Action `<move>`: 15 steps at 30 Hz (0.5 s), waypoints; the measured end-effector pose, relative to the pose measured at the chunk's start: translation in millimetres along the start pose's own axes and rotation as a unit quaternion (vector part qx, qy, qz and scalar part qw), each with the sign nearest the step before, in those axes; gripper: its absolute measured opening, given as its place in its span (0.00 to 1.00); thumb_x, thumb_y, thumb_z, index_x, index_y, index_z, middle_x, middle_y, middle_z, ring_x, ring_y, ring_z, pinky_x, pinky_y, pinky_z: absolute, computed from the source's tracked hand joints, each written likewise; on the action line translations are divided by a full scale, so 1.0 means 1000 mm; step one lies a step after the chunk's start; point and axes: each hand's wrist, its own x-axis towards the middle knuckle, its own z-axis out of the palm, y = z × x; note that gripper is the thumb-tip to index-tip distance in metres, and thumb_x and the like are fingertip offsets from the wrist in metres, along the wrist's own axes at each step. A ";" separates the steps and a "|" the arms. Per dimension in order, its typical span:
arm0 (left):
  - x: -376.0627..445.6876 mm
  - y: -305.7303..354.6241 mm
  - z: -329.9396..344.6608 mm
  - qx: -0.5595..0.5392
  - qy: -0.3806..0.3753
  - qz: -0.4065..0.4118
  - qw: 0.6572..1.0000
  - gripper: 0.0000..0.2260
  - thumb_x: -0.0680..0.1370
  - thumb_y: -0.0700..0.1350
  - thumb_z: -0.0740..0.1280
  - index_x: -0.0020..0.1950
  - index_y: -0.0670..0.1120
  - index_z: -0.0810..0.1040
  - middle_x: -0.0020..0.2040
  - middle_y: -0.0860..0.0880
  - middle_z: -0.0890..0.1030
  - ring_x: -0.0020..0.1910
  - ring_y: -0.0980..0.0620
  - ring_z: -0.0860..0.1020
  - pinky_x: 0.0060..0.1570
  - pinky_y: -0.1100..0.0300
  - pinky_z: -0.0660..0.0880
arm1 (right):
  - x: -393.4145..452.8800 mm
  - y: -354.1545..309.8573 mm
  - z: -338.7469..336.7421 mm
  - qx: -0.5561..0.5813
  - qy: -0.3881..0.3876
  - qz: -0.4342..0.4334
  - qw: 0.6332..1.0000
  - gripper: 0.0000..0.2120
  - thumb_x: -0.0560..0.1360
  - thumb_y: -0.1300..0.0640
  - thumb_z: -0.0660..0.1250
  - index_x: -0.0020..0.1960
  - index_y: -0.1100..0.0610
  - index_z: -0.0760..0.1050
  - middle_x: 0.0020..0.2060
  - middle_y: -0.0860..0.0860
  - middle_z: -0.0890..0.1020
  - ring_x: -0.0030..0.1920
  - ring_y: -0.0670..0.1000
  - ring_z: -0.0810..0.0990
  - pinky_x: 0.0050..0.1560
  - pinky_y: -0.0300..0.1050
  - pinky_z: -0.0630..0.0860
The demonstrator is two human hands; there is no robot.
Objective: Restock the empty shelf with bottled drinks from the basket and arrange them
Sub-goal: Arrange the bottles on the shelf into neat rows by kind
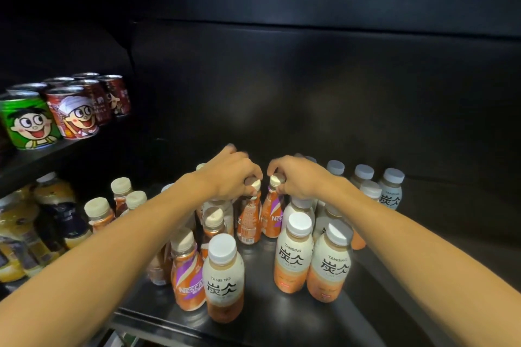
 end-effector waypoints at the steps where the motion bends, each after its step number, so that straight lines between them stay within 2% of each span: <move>1: 0.003 -0.004 0.001 0.000 -0.004 0.006 1.000 0.09 0.79 0.52 0.68 0.58 0.51 0.80 0.48 0.54 0.80 0.52 0.54 0.75 0.69 0.51 0.61 | 0.001 0.002 0.000 -0.001 0.001 0.009 1.000 0.20 0.75 0.58 0.74 0.64 0.48 0.75 0.54 0.50 0.79 0.52 0.52 0.79 0.47 0.43 0.74; 4: 0.014 -0.014 0.003 -0.022 -0.013 0.009 1.000 0.11 0.79 0.51 0.68 0.61 0.51 0.80 0.52 0.53 0.81 0.56 0.53 0.76 0.69 0.52 0.62 | 0.006 0.004 -0.001 -0.007 0.005 0.038 0.999 0.20 0.75 0.54 0.74 0.64 0.46 0.74 0.57 0.50 0.77 0.53 0.52 0.77 0.47 0.45 0.73; 7: 0.027 -0.024 0.004 -0.052 -0.048 -0.002 0.997 0.14 0.80 0.51 0.67 0.66 0.53 0.77 0.60 0.53 0.79 0.63 0.52 0.72 0.60 0.57 0.60 | 0.009 0.002 -0.004 -0.010 0.003 0.054 0.998 0.20 0.74 0.51 0.75 0.63 0.46 0.74 0.56 0.51 0.79 0.52 0.53 0.79 0.50 0.50 0.79; 9: 0.037 -0.030 0.005 -0.056 -0.077 -0.007 0.995 0.15 0.81 0.51 0.65 0.67 0.54 0.76 0.62 0.52 0.77 0.63 0.51 0.71 0.60 0.58 0.61 | 0.012 0.001 -0.005 -0.003 0.002 0.070 0.998 0.20 0.74 0.51 0.76 0.63 0.46 0.75 0.55 0.51 0.78 0.53 0.54 0.79 0.52 0.53 0.81; 11: 0.047 -0.035 0.007 -0.075 -0.099 -0.022 0.992 0.14 0.81 0.49 0.64 0.66 0.55 0.75 0.62 0.51 0.77 0.60 0.49 0.73 0.62 0.54 0.66 | 0.015 0.001 -0.006 0.002 0.004 0.089 0.996 0.20 0.74 0.52 0.76 0.64 0.47 0.75 0.56 0.51 0.78 0.54 0.54 0.79 0.54 0.53 0.81; 15: 0.063 -0.037 0.011 -0.121 -0.121 -0.056 0.984 0.16 0.79 0.44 0.68 0.65 0.58 0.75 0.62 0.52 0.77 0.58 0.50 0.76 0.59 0.49 0.75 | 0.020 -0.001 -0.010 0.011 0.008 0.116 0.993 0.20 0.75 0.53 0.76 0.65 0.48 0.75 0.57 0.53 0.78 0.55 0.56 0.79 0.53 0.53 0.80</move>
